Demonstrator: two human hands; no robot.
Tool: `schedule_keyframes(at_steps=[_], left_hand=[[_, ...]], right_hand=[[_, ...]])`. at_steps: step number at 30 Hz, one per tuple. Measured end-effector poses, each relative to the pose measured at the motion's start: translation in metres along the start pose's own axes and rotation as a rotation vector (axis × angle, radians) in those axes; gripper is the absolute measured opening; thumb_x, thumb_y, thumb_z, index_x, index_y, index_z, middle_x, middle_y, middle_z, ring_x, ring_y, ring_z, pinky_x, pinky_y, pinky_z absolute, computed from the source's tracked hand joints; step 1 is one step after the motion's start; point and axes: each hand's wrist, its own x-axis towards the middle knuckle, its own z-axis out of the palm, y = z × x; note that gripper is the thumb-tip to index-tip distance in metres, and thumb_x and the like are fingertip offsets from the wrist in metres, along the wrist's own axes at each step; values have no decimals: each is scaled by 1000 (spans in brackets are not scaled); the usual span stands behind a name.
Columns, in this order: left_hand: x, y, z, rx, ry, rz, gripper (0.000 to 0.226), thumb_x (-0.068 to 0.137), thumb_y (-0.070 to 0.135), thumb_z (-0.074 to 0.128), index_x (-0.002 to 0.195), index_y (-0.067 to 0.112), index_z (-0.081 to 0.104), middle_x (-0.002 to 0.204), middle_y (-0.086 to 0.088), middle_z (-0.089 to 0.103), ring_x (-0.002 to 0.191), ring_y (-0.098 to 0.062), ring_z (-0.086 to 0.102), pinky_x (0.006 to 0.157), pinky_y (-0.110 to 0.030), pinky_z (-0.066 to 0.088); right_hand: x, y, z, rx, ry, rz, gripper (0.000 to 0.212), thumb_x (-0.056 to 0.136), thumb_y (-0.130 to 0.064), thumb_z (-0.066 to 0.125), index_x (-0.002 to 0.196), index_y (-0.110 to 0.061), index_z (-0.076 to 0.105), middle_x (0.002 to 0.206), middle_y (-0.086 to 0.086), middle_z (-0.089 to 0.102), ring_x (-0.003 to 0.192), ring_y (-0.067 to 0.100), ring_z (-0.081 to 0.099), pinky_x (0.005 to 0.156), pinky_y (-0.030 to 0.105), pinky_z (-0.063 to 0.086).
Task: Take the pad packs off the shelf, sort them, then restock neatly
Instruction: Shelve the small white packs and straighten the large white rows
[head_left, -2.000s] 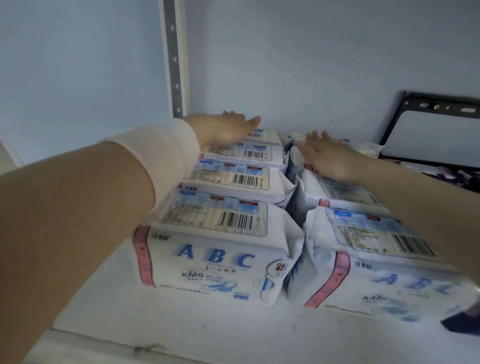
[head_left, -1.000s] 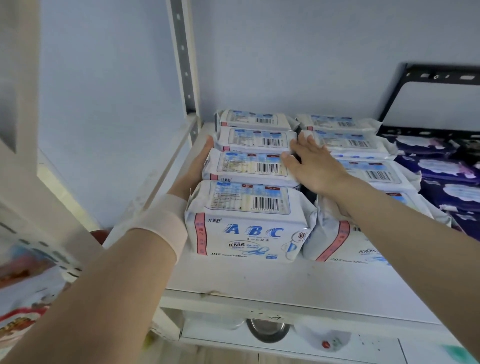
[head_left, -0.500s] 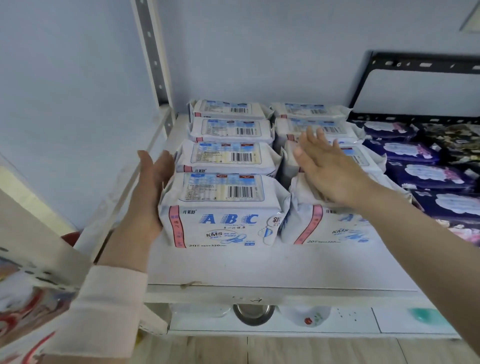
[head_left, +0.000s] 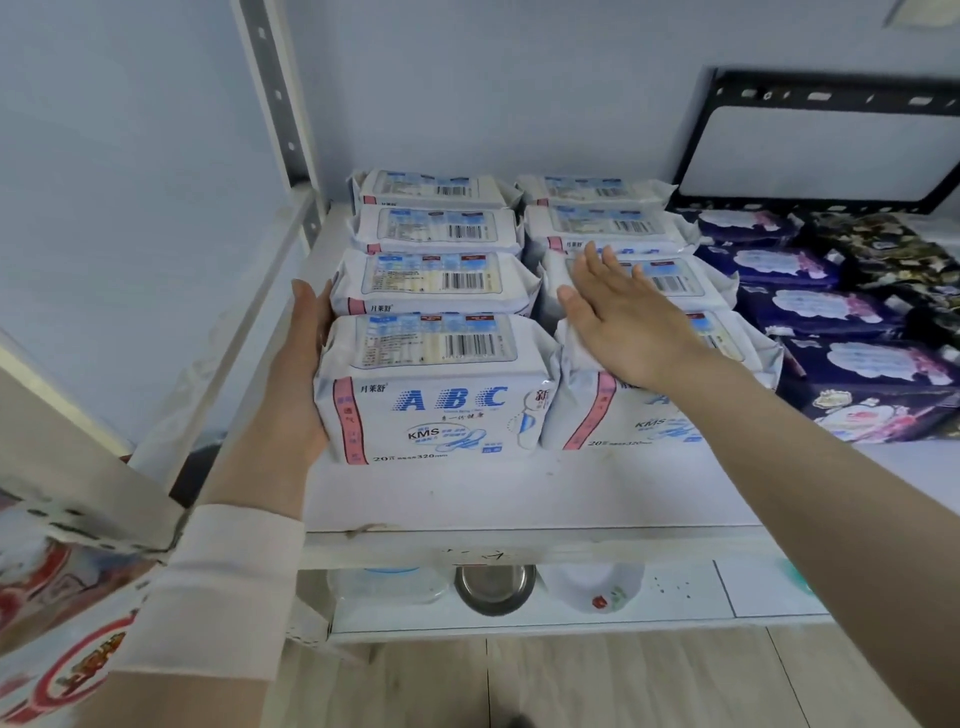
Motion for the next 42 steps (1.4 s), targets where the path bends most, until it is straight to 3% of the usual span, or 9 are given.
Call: schedule_keyframes(at_steps=[4, 6, 8, 11, 14, 17, 21, 32, 42], left_hand=[[-2, 6, 2, 106, 10, 50, 50, 83, 51, 32, 66, 35, 76, 86, 9, 74, 78, -5, 70, 61, -20, 55], [0, 17, 1, 186, 81, 62, 58, 94, 49, 29, 60, 35, 74, 85, 12, 73, 73, -1, 68, 63, -21, 54], [6, 34, -3, 306, 172, 120, 52, 94, 56, 33, 70, 29, 71, 82, 10, 69, 79, -1, 64, 76, -23, 50], [16, 48, 8, 547, 278, 129, 61, 74, 76, 48, 114, 32, 59, 118, 4, 62, 111, -14, 58, 98, -44, 42], [6, 52, 80, 655, 248, 251, 41, 86, 58, 47, 121, 38, 55, 126, 16, 56, 114, -10, 54, 99, -38, 41], [3, 35, 154, 859, 154, 371, 48, 95, 45, 38, 141, 32, 36, 146, 15, 34, 131, -4, 33, 111, -31, 25], [21, -8, 224, 994, 26, 327, 51, 95, 44, 38, 143, 27, 32, 154, 5, 22, 141, -7, 18, 112, -23, 11], [51, -110, 385, 1370, -210, 268, 58, 97, 41, 34, 147, 18, 18, 157, 0, 8, 144, -14, -3, 115, -34, -3], [72, -147, 454, 1582, -375, 388, 63, 96, 48, 32, 148, 18, 15, 157, -4, 8, 145, -17, 1, 115, -38, -2]], right_hand=[[0, -1, -1, 9, -15, 13, 57, 100, -41, 11, 149, -13, 2, 157, 3, -7, 144, 12, -8, 115, 27, -8], [1, 0, -2, 28, -19, 14, 58, 100, -42, 11, 149, -12, 3, 157, 4, -7, 144, 13, -7, 115, 28, -8], [0, 1, -5, 80, -34, 1, 58, 100, -41, 12, 149, -11, 3, 158, 5, -5, 145, 13, -6, 115, 28, -7], [-6, 7, -19, 305, -26, -27, 56, 102, -38, 16, 149, -11, 6, 158, 3, 0, 144, 12, -5, 114, 25, -4], [-14, 33, -38, 400, 64, -53, 53, 102, -34, 21, 149, -12, 9, 158, 2, 3, 144, 12, -5, 113, 25, -4], [-23, 79, -51, 349, 133, -32, 53, 102, -35, 22, 149, -11, 13, 157, 4, 5, 145, 15, -4, 114, 27, -3], [-40, 150, -57, 288, 147, 14, 52, 102, -33, 25, 148, -11, 17, 157, 5, 11, 145, 17, -2, 114, 30, -3], [-88, 314, -65, 356, 234, 102, 51, 101, -35, 27, 147, -15, 23, 157, -1, 12, 144, 12, -3, 116, 27, -2], [-117, 389, -89, 429, 435, 206, 47, 101, -30, 32, 144, -14, 30, 151, -8, 21, 143, 9, 4, 111, 18, 0]])
